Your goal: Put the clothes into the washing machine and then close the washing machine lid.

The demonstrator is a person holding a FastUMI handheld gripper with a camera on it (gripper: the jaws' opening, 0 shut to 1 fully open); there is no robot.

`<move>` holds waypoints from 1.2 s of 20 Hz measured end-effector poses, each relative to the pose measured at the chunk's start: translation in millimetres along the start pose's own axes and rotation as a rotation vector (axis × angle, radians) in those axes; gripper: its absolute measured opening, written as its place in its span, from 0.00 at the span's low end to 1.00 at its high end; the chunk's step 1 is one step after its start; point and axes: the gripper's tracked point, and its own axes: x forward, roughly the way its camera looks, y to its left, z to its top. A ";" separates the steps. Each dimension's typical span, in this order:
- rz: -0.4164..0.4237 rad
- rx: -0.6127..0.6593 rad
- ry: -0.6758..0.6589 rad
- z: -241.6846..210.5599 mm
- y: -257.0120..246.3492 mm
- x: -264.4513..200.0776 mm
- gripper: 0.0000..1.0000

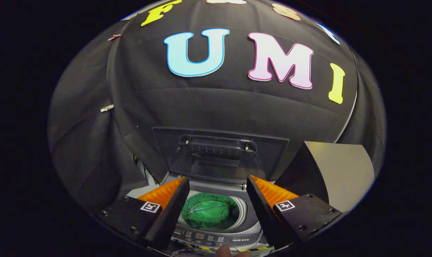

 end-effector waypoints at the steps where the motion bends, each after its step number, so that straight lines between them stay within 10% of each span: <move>1: -0.001 0.005 -0.023 7.7 -2.2 -1.4 1.00; 11: -0.018 0.039 -0.316 111.7 -30.1 3.3 1.00; 24: -0.044 0.075 -0.156 110.4 -57.4 110.1 1.00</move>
